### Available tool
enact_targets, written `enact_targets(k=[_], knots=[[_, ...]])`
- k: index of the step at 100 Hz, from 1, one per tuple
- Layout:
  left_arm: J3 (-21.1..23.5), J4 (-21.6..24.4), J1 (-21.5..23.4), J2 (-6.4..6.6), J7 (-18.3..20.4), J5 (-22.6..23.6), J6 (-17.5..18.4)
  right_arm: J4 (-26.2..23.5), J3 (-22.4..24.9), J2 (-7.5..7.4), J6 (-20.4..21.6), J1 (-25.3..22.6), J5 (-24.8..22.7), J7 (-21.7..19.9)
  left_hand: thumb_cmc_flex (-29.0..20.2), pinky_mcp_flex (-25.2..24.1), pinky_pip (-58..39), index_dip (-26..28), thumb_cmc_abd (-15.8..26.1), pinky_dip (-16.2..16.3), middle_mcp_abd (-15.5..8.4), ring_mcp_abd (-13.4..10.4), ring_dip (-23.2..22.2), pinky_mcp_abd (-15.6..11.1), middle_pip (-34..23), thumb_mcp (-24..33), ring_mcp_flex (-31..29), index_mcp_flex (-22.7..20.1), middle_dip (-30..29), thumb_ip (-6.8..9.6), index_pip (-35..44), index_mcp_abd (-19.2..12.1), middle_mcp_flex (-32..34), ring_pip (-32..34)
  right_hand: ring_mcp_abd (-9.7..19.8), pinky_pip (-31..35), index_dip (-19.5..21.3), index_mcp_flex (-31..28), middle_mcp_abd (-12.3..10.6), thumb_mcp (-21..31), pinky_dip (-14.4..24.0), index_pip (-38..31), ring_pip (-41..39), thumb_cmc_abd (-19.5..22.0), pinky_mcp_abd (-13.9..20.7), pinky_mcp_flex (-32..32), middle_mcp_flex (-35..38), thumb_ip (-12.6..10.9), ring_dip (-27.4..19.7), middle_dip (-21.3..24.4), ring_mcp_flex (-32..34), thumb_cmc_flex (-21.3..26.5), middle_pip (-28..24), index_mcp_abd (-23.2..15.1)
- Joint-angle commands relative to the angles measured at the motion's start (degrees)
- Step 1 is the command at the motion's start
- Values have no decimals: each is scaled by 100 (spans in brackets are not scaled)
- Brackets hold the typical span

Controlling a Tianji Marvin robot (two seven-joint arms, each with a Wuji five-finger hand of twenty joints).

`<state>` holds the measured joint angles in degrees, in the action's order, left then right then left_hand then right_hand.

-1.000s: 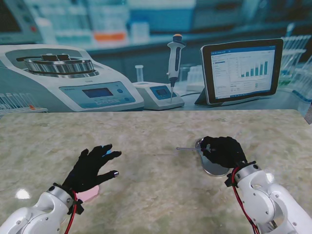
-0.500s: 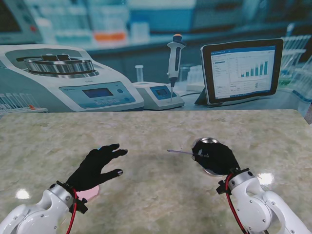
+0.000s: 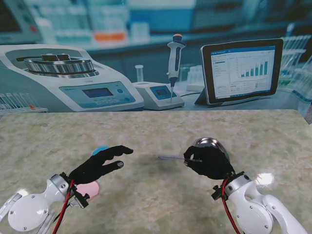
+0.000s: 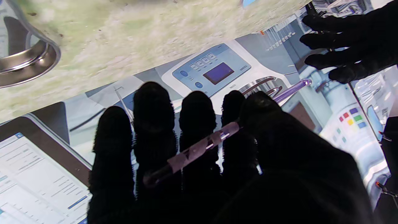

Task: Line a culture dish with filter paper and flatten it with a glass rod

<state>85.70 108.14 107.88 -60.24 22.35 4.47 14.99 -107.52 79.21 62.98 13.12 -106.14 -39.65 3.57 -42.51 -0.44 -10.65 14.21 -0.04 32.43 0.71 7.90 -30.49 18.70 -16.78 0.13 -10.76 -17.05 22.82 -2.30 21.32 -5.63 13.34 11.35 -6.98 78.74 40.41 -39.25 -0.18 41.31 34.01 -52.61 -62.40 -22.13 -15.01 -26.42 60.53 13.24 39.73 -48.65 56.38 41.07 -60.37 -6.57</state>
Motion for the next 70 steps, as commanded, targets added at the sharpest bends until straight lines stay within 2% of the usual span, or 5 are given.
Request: enact_targets(k=[1,22,53,70], knots=[[-7,-16,-42,24,152,-96,-99,-109,-28,-5,84,-67,37,-75,-131,54,-358,87,6,244,17,32,-121,67,-149,-103,-163,-52,104,89,154,-261,131,171,-90,205,223,-219,71,15,128,-611,-184,344,-136,-30,-50,-111,113,-86,4,415,-47,-252],[-31,-110,-173,49,690,-1052,-378,-199,-54,-30,323,-88,204,-247,-52,24,-580,119,68,284,16,30,-101,27,-143,-113,-61,57,147,95,204,-439,104,381,-92,179,290,-264,89,9,133,-563,-163,329,-117,3,-37,-117,111,-97,-25,415,-12,-313],[-172,-136,-319,54,1080,-1728,-631,-196,-187,-79,678,51,409,-511,11,50,-890,319,77,262,88,79,-75,70,-189,-118,-142,34,237,98,604,-493,285,614,-84,166,371,-293,67,3,141,-526,-157,323,-113,15,-35,-120,121,-113,-29,423,8,-354],[-225,-99,-320,56,1242,-2017,-702,-187,-268,-102,742,155,411,-609,32,109,-1182,406,72,284,184,153,-134,135,-278,-117,-313,-151,313,97,766,-488,562,803,-75,157,416,-303,62,-2,145,-497,-148,323,-110,21,-37,-120,126,-124,-35,421,19,-383]])
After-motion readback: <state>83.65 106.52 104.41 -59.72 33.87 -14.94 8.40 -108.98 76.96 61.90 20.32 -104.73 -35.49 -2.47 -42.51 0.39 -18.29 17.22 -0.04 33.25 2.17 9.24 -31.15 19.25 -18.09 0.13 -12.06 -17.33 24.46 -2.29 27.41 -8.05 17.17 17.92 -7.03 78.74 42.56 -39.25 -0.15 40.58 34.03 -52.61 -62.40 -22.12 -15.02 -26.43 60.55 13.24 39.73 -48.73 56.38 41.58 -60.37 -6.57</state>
